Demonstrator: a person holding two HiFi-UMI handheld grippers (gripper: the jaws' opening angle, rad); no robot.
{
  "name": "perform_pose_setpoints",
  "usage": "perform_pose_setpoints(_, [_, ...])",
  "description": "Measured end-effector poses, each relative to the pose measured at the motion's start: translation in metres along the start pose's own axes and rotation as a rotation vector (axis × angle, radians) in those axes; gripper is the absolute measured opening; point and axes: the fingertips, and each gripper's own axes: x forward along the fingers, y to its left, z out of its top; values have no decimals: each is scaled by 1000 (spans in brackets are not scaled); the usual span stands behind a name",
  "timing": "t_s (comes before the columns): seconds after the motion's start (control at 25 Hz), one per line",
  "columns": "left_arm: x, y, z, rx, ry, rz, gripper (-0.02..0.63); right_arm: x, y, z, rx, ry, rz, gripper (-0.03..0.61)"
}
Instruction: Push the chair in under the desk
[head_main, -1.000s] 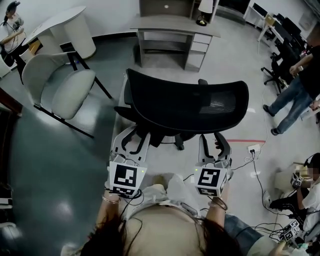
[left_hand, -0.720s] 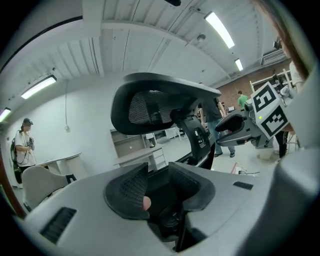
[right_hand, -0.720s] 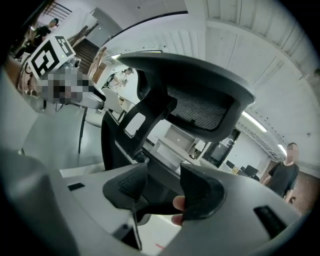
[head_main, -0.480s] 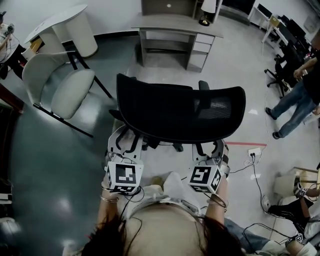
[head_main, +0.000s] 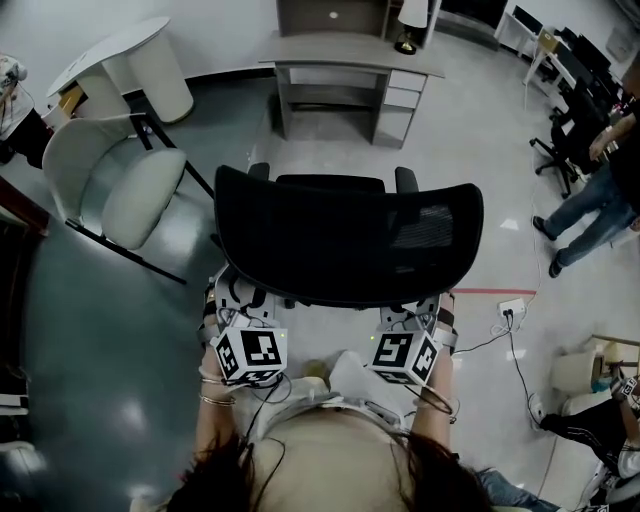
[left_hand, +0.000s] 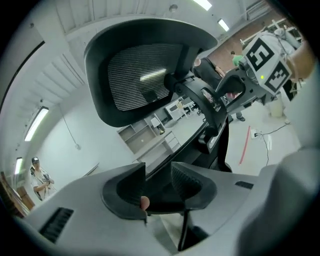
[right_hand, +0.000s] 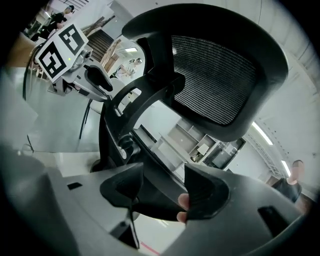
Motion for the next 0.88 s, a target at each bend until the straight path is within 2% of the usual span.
perform_pose_setpoints(0.36, [18, -3, -4, 128, 59, -32, 149, 12, 1, -3, -23, 29, 10, 244])
perform_pose_setpoints(0.88, [20, -2, -2, 196, 86, -80, 181, 21, 7, -8, -44, 56, 28, 244])
